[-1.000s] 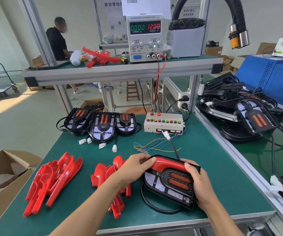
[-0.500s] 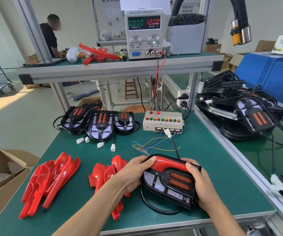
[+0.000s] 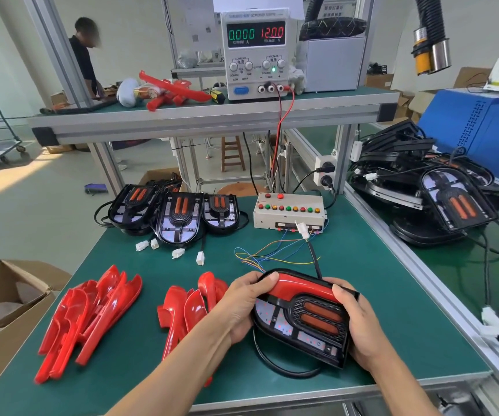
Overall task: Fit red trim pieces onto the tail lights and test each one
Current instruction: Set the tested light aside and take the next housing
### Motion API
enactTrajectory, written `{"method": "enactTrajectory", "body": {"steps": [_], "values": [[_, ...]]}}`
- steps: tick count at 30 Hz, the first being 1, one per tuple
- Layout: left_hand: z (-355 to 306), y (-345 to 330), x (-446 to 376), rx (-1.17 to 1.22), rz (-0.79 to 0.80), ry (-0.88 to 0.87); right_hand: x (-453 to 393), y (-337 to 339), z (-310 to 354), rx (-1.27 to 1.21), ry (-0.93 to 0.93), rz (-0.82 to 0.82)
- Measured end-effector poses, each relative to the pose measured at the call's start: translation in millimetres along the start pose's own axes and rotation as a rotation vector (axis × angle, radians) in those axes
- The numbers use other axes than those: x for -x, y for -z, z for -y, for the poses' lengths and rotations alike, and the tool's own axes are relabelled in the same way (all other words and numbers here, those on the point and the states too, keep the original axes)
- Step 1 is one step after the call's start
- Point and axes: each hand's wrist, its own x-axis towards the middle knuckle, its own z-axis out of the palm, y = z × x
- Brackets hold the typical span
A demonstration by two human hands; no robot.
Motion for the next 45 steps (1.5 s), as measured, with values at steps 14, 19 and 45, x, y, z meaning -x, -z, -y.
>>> {"method": "enactTrajectory", "body": {"steps": [14, 19, 45], "values": [[-10.1, 6.6, 9.5, -0.074, -0.045, -0.125, -8.1, -1.0, -2.8, 0.038, 0.05, -0.063], [-15.5, 18.7, 11.2, -0.076, -0.088, -0.125, -12.4, -0.2, 4.6, 0.375, 0.062, -0.111], [-15.6, 14.1, 23.8, -0.109, 0.084, -0.352, -24.9, -58.4, 43.8, 1.077, 0.332, 0.122]]}}
